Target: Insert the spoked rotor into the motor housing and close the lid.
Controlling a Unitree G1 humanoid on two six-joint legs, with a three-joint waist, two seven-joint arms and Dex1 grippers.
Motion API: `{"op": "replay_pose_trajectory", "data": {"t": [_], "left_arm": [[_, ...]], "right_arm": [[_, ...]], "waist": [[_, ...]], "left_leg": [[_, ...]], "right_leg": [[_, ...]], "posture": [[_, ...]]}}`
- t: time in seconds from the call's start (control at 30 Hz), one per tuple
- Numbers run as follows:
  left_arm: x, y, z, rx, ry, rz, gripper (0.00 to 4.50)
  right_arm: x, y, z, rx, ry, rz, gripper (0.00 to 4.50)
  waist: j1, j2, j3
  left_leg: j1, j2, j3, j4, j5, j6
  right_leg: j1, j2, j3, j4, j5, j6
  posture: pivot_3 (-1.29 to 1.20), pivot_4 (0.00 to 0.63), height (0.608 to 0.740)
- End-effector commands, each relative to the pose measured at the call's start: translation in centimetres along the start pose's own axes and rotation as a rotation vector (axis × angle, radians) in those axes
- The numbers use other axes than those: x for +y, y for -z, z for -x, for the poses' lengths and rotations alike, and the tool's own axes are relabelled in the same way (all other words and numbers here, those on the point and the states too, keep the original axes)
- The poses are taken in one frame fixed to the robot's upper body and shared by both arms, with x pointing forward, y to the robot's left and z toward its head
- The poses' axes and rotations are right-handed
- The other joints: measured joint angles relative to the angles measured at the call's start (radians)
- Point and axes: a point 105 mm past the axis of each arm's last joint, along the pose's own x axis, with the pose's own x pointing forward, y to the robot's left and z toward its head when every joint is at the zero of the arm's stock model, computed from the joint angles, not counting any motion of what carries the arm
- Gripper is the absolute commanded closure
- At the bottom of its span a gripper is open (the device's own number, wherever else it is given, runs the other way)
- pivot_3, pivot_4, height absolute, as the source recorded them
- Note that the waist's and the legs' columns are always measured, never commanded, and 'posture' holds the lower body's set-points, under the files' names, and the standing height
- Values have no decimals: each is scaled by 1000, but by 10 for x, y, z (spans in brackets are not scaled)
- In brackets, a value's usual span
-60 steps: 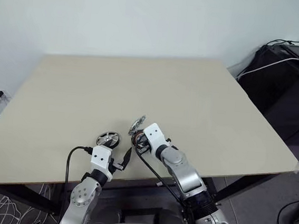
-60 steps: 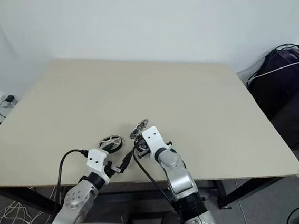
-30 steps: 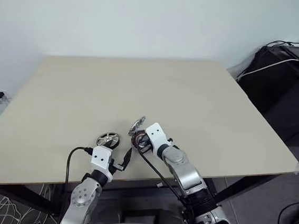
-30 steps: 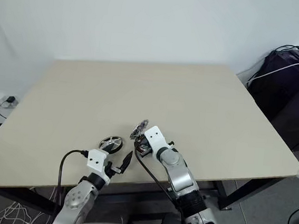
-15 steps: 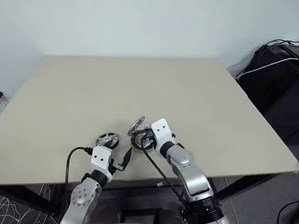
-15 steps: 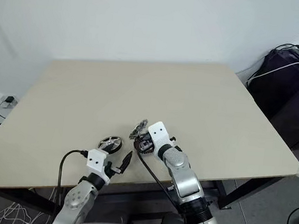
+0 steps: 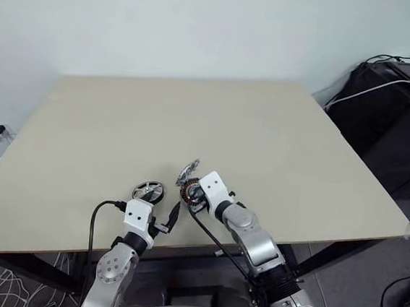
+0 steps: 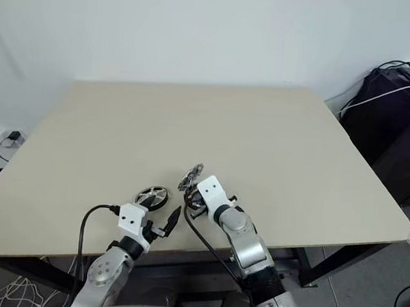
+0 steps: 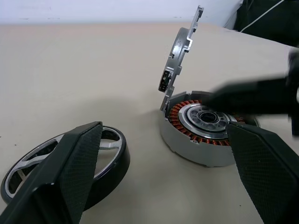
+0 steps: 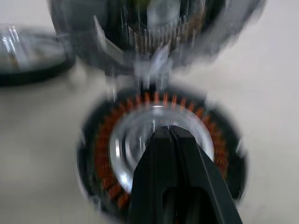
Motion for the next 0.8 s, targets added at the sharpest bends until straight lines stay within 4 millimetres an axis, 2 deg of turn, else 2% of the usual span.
{"op": "replay_pose_trajectory", "data": {"t": [0.03, 0.33, 0.43, 0.57, 0.7, 0.8], "left_arm": [[0, -13, -4, -48, -2, -9, 0], [-2, -11, -4, -44, 5, -9, 0], [7, -16, -1, -84, -52, 44, 0], [18, -28, 3, -149, -97, 133, 0], [39, -27, 14, -169, -188, 305, 0], [30, -29, 16, -162, -211, 375, 0]], "right_arm": [[-4, 16, 3, 70, 18, 4, 4455], [-11, -41, 11, -171, 47, -20, 4455], [-9, -61, 25, -276, 28, -21, 4455], [-12, -62, 38, -303, 25, -32, 4455], [-22, -47, 52, -267, 53, -36, 4455], [-26, -38, 55, -240, 67, -48, 4455]], "waist": [[0, 0, -1], [-2, -1, 0], [0, -1, 0], [2, -2, 0], [2, -3, 1], [0, -4, 2]], "left_leg": [[0, 0, 0, 0, 0, 0], [0, 0, 0, 1, 0, 0], [0, 0, 0, 0, 0, 0], [-1, 0, -1, 0, -1, 0], [-1, 0, 0, 0, -1, 0], [-1, 1, 0, 0, -1, 0]], "right_leg": [[0, 0, 0, 0, 0, 0], [1, 0, 0, 0, 0, 1], [-1, 0, 0, 0, 0, 0], [-1, 0, -1, -1, 0, 0], [0, -1, 0, -1, -1, 1], [0, 0, 0, -1, -1, 1]], "posture": [[0, 0, 740], [0, 0, 740], [0, 0, 740], [0, 0, 740], [0, 0, 740], [0, 0, 740]]}}
